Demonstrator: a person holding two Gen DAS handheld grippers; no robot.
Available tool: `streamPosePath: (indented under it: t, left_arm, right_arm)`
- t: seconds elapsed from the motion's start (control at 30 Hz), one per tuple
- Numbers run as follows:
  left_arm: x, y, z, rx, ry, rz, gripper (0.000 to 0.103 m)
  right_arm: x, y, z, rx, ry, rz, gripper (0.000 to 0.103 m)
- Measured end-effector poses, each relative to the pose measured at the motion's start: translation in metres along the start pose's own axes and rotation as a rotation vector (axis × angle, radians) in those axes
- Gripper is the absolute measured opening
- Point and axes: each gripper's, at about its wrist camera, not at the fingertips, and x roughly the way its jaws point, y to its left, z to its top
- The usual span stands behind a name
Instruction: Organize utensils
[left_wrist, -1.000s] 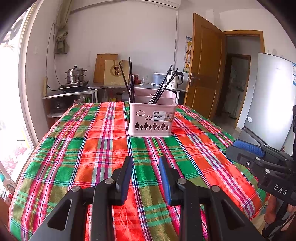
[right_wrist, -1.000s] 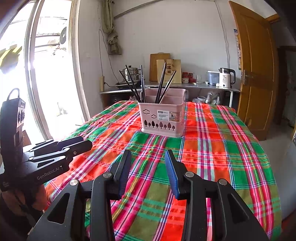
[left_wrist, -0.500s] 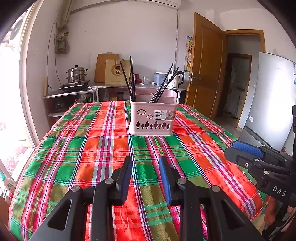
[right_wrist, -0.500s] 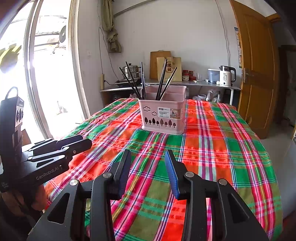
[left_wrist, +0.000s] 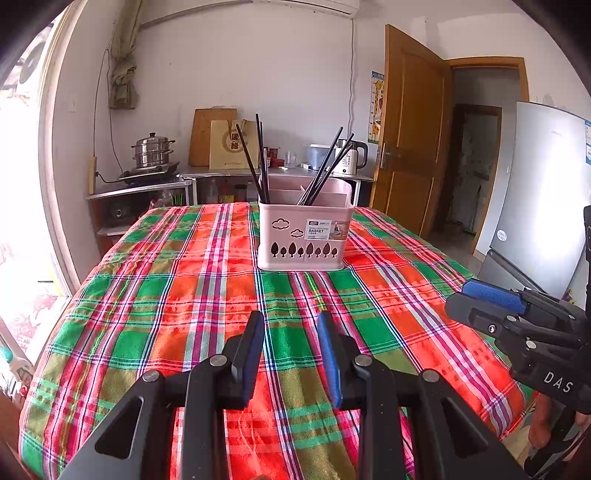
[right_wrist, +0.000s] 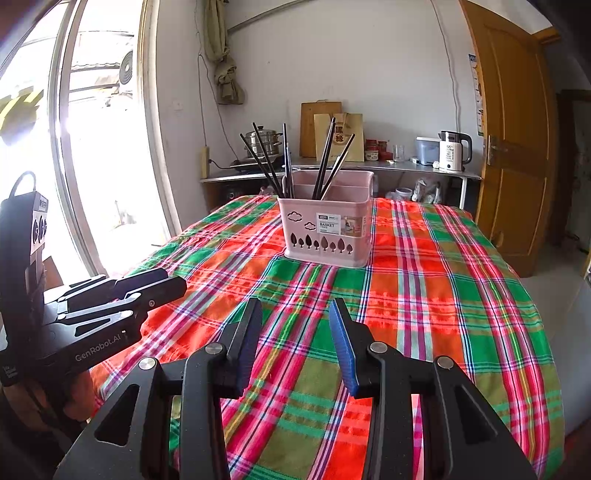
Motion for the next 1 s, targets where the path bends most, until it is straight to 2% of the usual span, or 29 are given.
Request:
streamPosePath:
  t: [1.0]
  left_arm:
    - [-0.0079,-0.0049,-0.0022,0.009,-0.027,0.028,0.029]
  right_arm:
    - [-0.0022,0.0002,0.0009,0.002,-0.004,-0.007,0.039]
